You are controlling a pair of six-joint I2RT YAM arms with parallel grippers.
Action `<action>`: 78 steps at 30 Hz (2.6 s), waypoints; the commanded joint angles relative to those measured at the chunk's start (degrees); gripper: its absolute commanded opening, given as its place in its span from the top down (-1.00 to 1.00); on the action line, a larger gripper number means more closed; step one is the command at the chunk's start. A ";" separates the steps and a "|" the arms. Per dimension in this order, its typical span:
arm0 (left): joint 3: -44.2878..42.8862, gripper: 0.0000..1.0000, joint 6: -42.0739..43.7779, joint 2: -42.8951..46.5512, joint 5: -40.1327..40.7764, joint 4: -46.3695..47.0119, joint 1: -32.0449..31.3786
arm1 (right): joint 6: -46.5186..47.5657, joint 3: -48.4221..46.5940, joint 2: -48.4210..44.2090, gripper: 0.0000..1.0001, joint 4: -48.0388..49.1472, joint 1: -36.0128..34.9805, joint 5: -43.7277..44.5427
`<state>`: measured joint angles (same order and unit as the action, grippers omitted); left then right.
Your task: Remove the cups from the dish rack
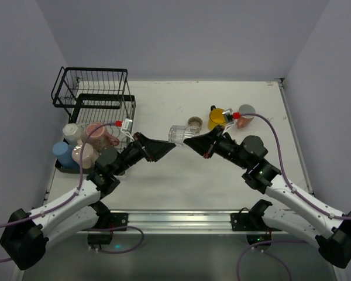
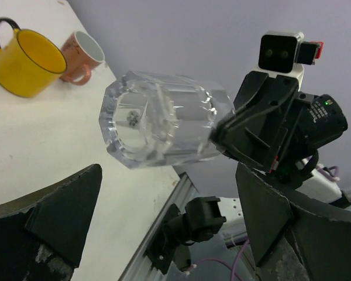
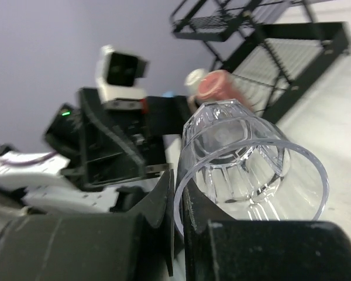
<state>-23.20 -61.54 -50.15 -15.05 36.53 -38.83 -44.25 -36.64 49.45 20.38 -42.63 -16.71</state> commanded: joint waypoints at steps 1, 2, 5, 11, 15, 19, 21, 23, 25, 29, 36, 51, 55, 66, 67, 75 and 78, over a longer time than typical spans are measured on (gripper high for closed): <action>-6.15 -1.00 10.79 5.75 4.84 -11.89 -0.37 | 7.85 -6.15 -0.76 1.00 -15.15 1.23 9.32; -6.76 -1.00 12.30 7.94 7.20 -18.10 -0.46 | 8.65 -8.16 -0.67 1.00 -17.28 1.50 10.46; -9.49 -1.00 17.41 11.20 10.29 -29.62 -0.37 | 10.85 -11.24 0.90 1.00 -26.14 4.04 12.31; -14.32 -1.00 27.51 23.23 14.24 -49.49 -0.37 | 13.92 -15.55 10.20 1.00 -41.64 18.70 16.35; -18.97 -1.00 33.83 27.64 21.62 -59.55 -0.46 | 17.35 -18.98 17.24 1.00 -46.83 24.43 19.96; -19.78 -1.00 36.57 30.37 28.04 -65.35 -0.37 | 19.55 -21.80 23.66 1.00 -49.73 28.56 21.19; -18.64 -1.00 37.19 31.43 30.25 -65.89 -0.46 | 21.12 -23.29 26.99 1.00 -50.61 30.50 21.98; -17.59 -1.00 37.28 32.04 31.04 -65.98 -0.37 | 22.01 -24.78 29.20 1.00 -51.58 32.34 23.21; -16.09 -1.00 37.10 32.22 31.13 -65.28 -0.37 | 23.06 -25.84 32.27 1.00 -52.28 33.22 23.74; -14.77 -1.00 37.10 31.52 32.09 -65.01 -0.37 | 24.65 -28.83 37.29 1.00 -53.69 34.89 23.39; -16.61 -1.00 36.41 28.62 37.02 -67.21 -0.46 | 26.93 -32.00 43.53 1.00 -56.59 35.60 24.36; -20.13 -1.00 28.51 20.80 52.57 -73.00 -0.37 | 22.37 -28.41 25.80 -0.94 -51.68 33.94 19.79; -19.78 -1.00 22.44 21.06 58.89 -76.60 -0.37 | 20.17 -20.07 15.26 -0.98 -44.14 30.51 17.15; -21.45 -1.00 -3.31 16.41 75.87 -96.80 -0.28 | 17.00 -6.08 1.27 -0.98 -31.38 21.63 4.24; -21.19 -1.00 -4.98 15.18 75.87 -98.22 -0.28 | 17.18 -5.55 1.17 -0.98 -31.19 21.63 3.45; -20.48 -1.00 -12.47 12.37 74.90 -103.77 0.41 | 16.48 -3.61 -1.72 -0.98 -28.29 21.28 -2.18; -20.66 -1.00 -5.56 9.74 74.03 -97.58 4.70 | 16.39 -2.82 -3.13 -0.98 -27.85 21.01 -2.89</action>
<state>-42.44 -67.51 -38.00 55.70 -64.93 -37.78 -27.09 -40.42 47.79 -10.92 -21.26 -16.27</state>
